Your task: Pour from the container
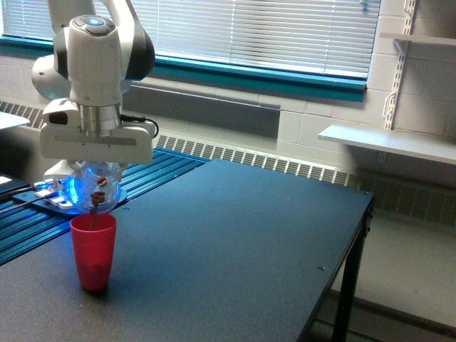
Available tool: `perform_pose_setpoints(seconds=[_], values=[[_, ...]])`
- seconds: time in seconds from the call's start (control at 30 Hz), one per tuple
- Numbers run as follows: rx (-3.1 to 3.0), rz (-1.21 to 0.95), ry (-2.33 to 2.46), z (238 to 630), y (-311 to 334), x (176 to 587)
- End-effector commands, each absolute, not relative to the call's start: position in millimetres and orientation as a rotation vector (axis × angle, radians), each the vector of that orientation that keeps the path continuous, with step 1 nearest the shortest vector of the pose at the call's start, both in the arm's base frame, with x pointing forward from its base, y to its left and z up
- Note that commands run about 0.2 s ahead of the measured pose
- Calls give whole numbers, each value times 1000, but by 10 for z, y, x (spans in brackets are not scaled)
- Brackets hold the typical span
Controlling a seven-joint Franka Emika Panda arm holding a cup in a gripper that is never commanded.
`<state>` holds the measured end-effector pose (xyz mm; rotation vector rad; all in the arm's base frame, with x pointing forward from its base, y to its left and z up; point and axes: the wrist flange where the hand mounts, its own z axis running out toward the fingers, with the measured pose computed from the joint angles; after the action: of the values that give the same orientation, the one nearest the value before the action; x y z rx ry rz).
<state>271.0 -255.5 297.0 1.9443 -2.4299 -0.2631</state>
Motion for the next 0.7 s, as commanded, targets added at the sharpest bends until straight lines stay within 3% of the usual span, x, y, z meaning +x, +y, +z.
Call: perform_pose_setpoints(seconds=[0.03,0.7], values=[[1919,-296,-2410,2954,-2539,2732],[1899,-342,-2396,2933,-2496,2742]])
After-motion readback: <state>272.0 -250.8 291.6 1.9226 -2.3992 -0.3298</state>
